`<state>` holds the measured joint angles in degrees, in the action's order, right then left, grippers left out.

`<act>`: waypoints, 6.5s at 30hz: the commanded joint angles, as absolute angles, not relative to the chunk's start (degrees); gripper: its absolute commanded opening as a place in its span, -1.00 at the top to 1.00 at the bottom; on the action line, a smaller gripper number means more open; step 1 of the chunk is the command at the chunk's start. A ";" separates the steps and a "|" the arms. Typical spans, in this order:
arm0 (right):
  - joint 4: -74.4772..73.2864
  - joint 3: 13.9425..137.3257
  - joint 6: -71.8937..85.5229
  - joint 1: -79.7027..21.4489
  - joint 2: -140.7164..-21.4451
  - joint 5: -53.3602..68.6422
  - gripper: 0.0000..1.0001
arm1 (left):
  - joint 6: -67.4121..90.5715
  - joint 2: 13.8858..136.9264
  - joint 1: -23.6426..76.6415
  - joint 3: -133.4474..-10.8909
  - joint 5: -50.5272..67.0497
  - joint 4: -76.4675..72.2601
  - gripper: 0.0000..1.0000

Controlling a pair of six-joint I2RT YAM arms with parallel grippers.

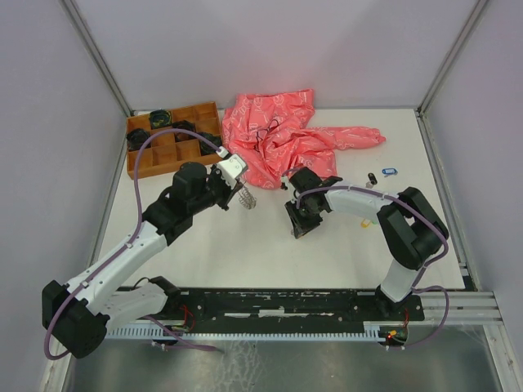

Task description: Put the keys on the keyring

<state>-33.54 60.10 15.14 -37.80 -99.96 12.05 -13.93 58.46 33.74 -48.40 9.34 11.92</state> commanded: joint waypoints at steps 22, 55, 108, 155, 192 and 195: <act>-35.20 64.29 17.23 -37.76 -99.71 11.74 0.59 | -12.41 58.62 32.85 -50.10 10.88 9.71 0.95; -37.02 65.69 21.48 -39.61 -102.22 7.66 0.66 | -12.34 58.89 32.70 -50.43 11.53 10.22 0.95; -8.59 47.67 -19.42 -39.55 -55.72 25.56 0.99 | -25.21 62.62 32.61 -52.68 35.40 4.93 0.95; 12.48 39.29 -39.73 -40.78 -58.15 41.22 0.99 | -37.77 55.66 41.79 -44.47 31.03 0.70 0.95; 15.16 39.90 -34.36 -41.70 -60.33 40.08 0.99 | -36.13 55.20 41.83 -44.82 34.39 0.00 0.95; 15.57 39.90 -33.86 -41.96 -60.67 40.06 0.99 | -35.93 55.30 41.83 -44.82 34.69 -0.08 0.95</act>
